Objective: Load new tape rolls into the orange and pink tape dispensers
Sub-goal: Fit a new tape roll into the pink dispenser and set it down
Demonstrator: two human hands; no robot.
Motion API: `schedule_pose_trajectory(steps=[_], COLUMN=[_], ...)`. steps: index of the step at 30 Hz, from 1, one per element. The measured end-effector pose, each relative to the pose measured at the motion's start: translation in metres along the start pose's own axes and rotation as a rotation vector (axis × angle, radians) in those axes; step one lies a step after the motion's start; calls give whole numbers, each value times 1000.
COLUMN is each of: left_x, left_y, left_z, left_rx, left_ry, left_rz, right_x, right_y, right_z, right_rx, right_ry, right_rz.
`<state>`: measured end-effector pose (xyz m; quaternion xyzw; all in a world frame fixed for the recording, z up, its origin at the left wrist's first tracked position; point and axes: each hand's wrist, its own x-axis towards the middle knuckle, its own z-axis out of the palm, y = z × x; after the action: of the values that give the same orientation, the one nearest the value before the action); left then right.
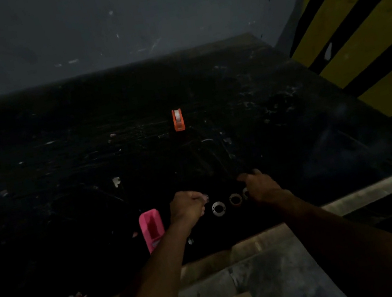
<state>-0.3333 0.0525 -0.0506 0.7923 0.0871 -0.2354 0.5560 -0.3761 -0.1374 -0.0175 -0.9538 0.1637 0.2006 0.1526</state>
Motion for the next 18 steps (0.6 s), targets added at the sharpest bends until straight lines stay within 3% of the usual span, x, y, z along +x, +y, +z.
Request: schedule_pose_trajectory(steps=[11,15,18], left_x=[-1,-12,-16], left_y=[-6,2,10], left_z=[29,25,16], left_rx=[31,-82,-169], left_ry=[94,107,101], left_rz=[-36,-43,-29], right_x=[7,7,1], right_y=[21,17,6], right_z=[9,1,-8], right_rx=[85,331,588], right_ry=[-32,31,-18], right_rz=[-112,-106,-168])
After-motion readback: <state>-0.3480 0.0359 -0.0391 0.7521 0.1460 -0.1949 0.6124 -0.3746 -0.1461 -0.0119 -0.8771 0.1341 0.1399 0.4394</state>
